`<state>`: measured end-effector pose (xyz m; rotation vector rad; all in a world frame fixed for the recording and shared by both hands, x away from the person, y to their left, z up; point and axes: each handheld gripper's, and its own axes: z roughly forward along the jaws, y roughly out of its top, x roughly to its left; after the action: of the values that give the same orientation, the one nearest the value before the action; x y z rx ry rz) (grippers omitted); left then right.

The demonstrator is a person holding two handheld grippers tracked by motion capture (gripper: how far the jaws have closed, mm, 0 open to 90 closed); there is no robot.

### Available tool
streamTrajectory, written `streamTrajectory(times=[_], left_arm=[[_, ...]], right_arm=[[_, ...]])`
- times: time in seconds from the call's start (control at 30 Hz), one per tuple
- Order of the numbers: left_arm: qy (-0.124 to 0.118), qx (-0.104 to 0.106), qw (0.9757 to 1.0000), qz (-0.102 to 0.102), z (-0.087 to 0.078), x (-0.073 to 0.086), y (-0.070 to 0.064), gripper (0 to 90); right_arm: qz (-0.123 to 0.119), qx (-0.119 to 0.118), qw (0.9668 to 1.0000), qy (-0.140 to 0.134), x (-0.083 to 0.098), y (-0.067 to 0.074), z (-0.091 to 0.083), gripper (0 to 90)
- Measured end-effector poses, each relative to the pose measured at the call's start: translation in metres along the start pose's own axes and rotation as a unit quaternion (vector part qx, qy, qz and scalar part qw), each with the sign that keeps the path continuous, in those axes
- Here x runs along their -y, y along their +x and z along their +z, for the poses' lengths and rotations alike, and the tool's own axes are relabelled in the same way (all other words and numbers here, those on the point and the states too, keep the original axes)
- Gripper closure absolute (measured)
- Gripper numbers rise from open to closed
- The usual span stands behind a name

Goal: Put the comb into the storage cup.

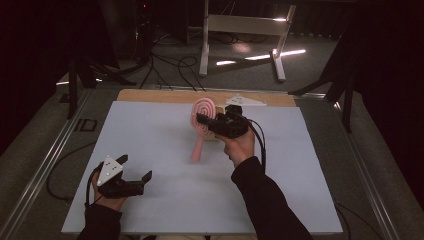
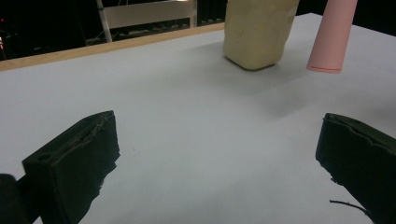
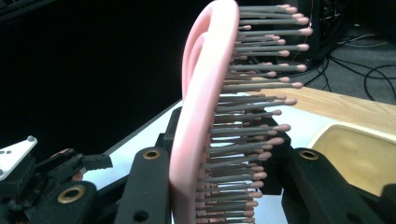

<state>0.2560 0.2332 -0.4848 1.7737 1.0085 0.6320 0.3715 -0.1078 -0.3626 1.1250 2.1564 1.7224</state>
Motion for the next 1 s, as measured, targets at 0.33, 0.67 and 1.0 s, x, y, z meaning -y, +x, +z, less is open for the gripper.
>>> streamTrajectory(times=[0.33, 0.67, 1.0], left_arm=[[0.002, -0.001, 1.0000, 0.001, 0.000, 0.000, 0.000, 0.1], [0.001, -0.002, 1.0000, 0.001, 0.000, 0.000, 0.000, 0.1], [0.001, -0.001, 1.0000, 0.001, 0.000, 0.000, 0.000, 0.1]], right_arm=[[-0.001, 0.009, 0.9999, -0.008, -0.009, -0.004, 0.001, 64.1], [0.007, 0.014, 0.9997, -0.020, -0.020, -0.011, -0.001, 64.1], [0.007, 0.024, 0.9993, -0.028, -0.030, -0.016, -0.001, 64.1]])
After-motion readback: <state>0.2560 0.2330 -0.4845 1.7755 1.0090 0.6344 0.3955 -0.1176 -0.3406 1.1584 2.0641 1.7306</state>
